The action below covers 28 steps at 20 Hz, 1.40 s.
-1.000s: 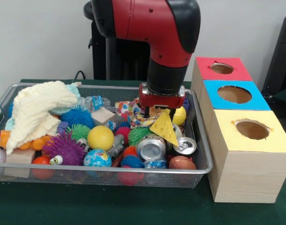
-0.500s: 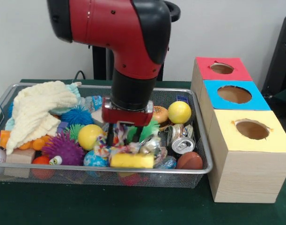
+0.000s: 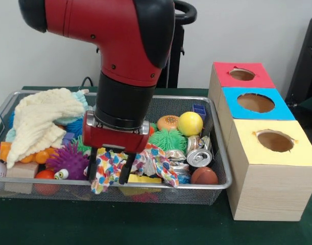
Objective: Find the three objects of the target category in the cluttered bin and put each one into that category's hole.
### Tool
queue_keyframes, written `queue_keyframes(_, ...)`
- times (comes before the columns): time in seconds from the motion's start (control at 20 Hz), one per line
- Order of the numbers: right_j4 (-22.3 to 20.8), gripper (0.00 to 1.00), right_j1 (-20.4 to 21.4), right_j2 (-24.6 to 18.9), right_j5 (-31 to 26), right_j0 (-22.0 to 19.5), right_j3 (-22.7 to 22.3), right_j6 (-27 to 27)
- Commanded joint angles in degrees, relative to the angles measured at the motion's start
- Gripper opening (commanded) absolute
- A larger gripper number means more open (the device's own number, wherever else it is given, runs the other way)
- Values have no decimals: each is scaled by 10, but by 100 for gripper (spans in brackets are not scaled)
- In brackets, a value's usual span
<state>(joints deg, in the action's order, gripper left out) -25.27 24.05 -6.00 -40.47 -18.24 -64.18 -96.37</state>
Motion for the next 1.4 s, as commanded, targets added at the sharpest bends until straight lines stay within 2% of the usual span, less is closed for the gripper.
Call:
queue_keyframes(0.05,-39,100,-14,-65,-70,-8,29,185)
queue_keyframes(0.4,-38,100,-11,-62,-26,-13,-55,126)
queue_keyframes(0.5,-30,100,-9,-56,-31,-11,-76,104)
queue_keyframes(0.65,-22,100,27,-32,-25,4,-134,48)
queue_keyframes(0.75,-14,100,49,-19,-43,16,-162,21)
queue_keyframes(0.95,0,100,69,-7,-67,38,-189,-16)
queue_keyframes(1.15,12,100,69,-1,-64,54,-210,-46)
queue_keyframes(1.4,28,100,81,11,-29,72,-257,-89)
